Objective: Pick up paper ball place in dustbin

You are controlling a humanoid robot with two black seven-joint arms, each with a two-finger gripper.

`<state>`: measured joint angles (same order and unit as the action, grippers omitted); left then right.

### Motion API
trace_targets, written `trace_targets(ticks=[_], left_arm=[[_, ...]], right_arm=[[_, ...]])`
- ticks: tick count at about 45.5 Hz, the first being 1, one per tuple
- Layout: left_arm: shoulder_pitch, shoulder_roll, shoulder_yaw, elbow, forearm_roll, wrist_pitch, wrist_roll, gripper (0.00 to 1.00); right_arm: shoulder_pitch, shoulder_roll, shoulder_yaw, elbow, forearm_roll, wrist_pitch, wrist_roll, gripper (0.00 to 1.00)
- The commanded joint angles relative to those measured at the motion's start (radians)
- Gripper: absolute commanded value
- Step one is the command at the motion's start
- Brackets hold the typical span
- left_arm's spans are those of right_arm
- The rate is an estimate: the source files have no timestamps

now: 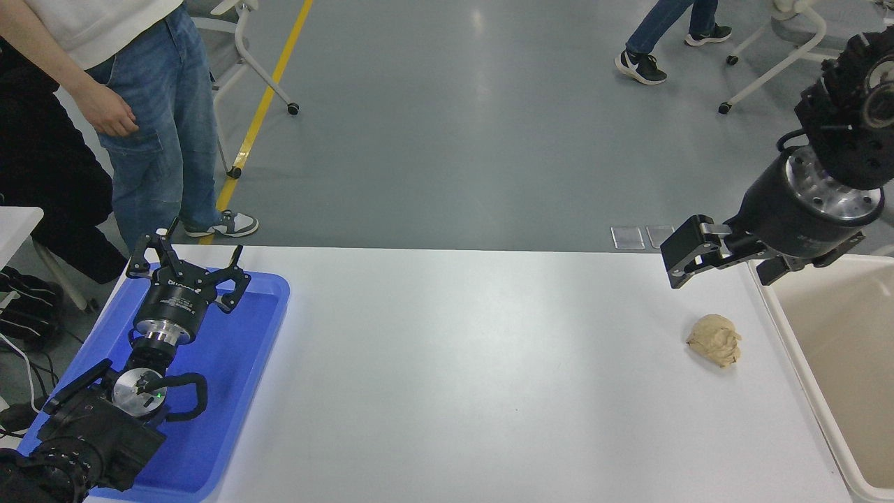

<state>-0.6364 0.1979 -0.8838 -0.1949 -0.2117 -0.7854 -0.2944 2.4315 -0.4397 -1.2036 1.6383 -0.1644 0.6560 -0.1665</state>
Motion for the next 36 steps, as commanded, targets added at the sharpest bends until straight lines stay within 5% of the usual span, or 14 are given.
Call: trace_targets(ticks=[1,36], left_arm=[[0.000,0.002,0.000,0.000,0.002,0.000,0.001,1.00],[0.000,0.002,0.000,0.000,0.000,0.000,-0.002,1.00]], right_arm=[[0.001,-0.004,-0.001,0.000,0.000,-0.006,-0.001,1.00],[-0.132,-0.014,0.004,-0.040,-0.006,-0.095,-0.001,1.00]])
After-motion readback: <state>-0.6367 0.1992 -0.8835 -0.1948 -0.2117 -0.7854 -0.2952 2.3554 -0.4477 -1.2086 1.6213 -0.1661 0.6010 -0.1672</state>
